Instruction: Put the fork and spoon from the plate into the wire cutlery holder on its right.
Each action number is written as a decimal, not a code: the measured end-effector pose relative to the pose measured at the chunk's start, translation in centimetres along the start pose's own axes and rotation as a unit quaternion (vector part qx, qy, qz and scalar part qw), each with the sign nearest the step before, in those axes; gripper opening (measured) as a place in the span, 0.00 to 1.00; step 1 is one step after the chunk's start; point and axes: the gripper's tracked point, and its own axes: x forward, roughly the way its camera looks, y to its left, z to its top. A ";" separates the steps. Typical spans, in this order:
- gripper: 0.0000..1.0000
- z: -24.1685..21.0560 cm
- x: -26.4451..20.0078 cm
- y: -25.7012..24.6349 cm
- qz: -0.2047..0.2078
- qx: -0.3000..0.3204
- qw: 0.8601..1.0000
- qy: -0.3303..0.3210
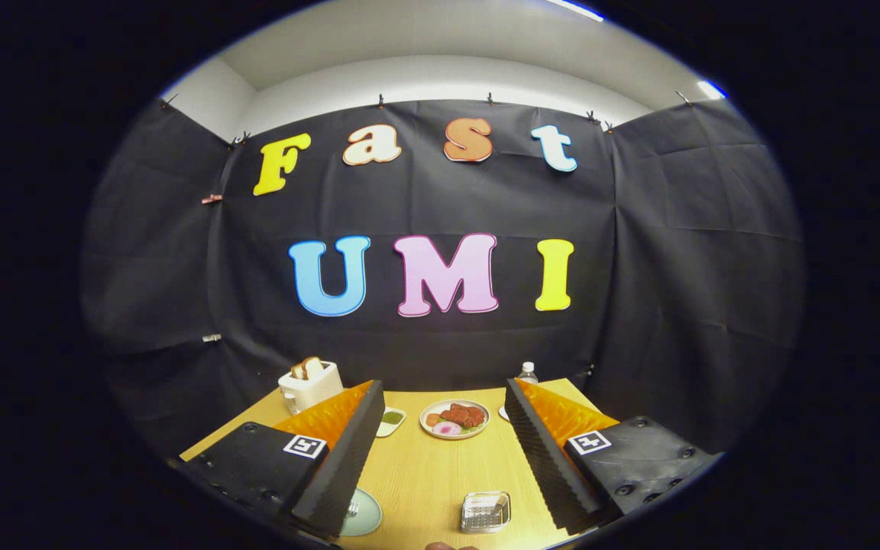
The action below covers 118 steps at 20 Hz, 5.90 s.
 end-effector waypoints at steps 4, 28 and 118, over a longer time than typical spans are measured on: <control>0.99 -4.8 0.7 2.1 -0.005 -0.017 0.998 0.061; 0.74 -39.5 -0.7 17.9 0.056 0.011 0.780 0.623; 0.99 -9.6 6.8 -4.1 0.061 -0.034 0.962 0.264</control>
